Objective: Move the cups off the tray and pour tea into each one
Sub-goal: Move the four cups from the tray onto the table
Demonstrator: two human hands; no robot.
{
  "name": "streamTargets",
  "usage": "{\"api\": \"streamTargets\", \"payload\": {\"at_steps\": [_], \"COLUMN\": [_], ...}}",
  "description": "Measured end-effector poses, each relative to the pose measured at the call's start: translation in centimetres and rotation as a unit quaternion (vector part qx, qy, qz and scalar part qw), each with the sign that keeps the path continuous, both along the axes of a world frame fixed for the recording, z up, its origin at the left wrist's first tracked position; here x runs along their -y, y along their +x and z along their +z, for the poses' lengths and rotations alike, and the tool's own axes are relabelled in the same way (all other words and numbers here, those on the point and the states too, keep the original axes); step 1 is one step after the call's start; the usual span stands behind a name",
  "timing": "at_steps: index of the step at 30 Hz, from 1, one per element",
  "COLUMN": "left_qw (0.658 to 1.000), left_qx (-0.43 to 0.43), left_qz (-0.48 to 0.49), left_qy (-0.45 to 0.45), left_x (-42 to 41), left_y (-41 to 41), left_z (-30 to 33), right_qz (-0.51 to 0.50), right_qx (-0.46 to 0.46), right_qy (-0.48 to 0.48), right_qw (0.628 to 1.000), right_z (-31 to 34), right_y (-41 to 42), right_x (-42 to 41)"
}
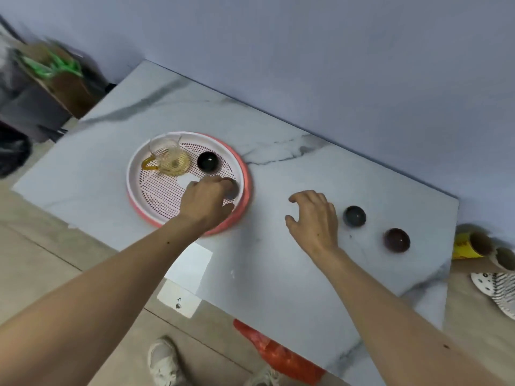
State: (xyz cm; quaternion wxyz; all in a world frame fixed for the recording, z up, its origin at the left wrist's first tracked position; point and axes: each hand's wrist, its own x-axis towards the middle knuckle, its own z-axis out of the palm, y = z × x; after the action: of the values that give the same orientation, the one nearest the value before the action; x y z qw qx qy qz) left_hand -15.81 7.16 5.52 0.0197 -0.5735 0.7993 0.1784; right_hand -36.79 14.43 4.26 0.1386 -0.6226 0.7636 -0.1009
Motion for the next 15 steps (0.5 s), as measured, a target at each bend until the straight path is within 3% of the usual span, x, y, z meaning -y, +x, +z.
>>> {"api": "streamTargets", "payload": {"at_steps": [8,15], "left_qw": [1.000,1.000], "left_qx": [0.029,0.014], "left_qz": [0.004,0.001], "left_qy": [0.003,0.009], "left_x": [3.7,6.9], "left_y": [12.8,14.9], "left_z": [0.8,-1.9], "right_qz": [-0.015,-0.019], "right_qx": [0.006,0.001], "right_qy": [-0.003,0.020], "right_qw": [1.000,1.000], "right_z": [-0.4,-3.2], "right_y": [11.5,14.7], "right_x": [4.5,7.5]}}
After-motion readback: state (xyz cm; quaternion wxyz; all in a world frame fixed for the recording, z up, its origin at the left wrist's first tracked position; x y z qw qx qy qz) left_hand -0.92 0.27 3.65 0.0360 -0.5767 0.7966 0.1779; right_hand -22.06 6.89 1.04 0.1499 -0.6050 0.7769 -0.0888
